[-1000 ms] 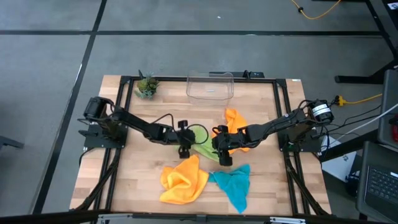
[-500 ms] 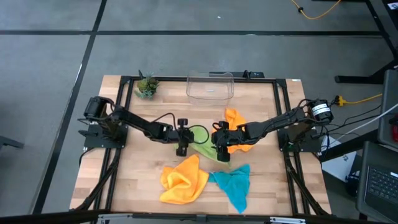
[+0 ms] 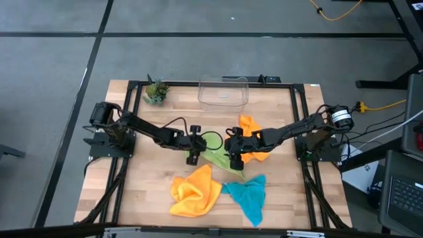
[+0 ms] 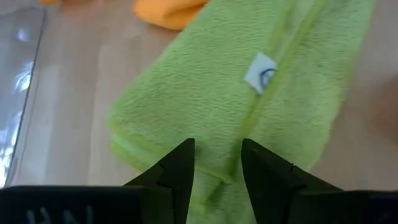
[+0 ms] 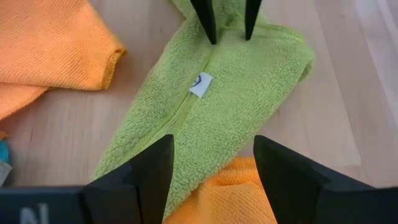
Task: Fold microfiber towels
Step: Fold the green microfiber cloth
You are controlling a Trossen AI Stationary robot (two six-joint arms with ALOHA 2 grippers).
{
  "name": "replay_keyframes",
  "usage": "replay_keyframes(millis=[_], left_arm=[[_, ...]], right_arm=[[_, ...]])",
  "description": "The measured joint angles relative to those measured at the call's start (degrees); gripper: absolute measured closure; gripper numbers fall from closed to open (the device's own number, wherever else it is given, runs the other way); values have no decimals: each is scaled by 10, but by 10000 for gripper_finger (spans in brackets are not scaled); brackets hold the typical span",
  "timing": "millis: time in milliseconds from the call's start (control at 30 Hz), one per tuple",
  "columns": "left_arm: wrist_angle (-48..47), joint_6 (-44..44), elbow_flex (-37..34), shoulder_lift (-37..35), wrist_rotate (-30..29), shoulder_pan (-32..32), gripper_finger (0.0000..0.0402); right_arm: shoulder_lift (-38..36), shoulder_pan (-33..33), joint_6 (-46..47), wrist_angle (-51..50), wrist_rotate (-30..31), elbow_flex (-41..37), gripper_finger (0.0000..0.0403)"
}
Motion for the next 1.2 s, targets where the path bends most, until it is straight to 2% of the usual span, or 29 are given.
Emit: replay_keyframes(millis=[267,467,700,833,1033,1200], left_arm=[[-1,2,0,0,10,14,284],[-7,-4,0,0,63,26,328],[-4,-8,0,0,67,35,390],[1,-20,0,-7,66,34,398],[-2,-34,1,-53,34,33,401],[-22,-39,1,-101,-27,26,401]], right_arm=[[0,0,-1,0,-3,0,179],[0,0,-2,-1,-4,0,179],[0,0,-2,-5,-4,0,179],[0,0,-2,-10,-18,0,179],[0,1,-2,-9,-19,0,179],[0,1,2,-6,-20,0,179]])
